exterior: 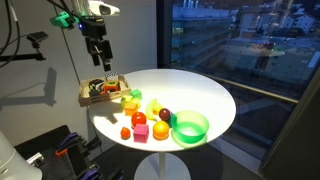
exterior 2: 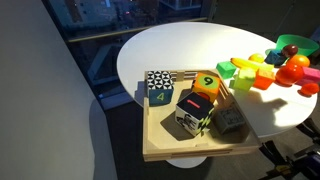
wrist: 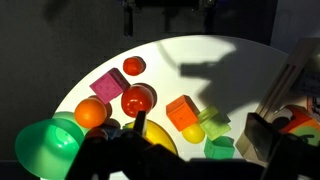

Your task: Put the toy apple on the tray

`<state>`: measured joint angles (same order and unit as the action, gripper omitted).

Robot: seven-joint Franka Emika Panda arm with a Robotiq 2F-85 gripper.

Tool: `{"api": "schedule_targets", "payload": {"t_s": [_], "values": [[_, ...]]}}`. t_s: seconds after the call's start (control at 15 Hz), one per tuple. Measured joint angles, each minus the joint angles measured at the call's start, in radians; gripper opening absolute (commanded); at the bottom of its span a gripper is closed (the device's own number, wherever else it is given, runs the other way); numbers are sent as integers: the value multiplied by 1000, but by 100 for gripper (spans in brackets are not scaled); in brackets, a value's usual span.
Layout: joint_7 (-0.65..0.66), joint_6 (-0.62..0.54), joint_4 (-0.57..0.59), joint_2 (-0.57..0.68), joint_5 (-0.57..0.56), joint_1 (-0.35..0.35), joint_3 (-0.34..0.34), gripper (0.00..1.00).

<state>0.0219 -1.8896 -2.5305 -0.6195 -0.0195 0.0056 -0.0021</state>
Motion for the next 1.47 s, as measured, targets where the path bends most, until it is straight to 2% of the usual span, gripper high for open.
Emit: {"api": "schedule_targets", "payload": {"t_s": [0.67, 1.47], "values": [[5, -134, 5, 76, 0, -3, 3, 100], [23, -170, 61, 320, -1, -82, -36, 100]]}}
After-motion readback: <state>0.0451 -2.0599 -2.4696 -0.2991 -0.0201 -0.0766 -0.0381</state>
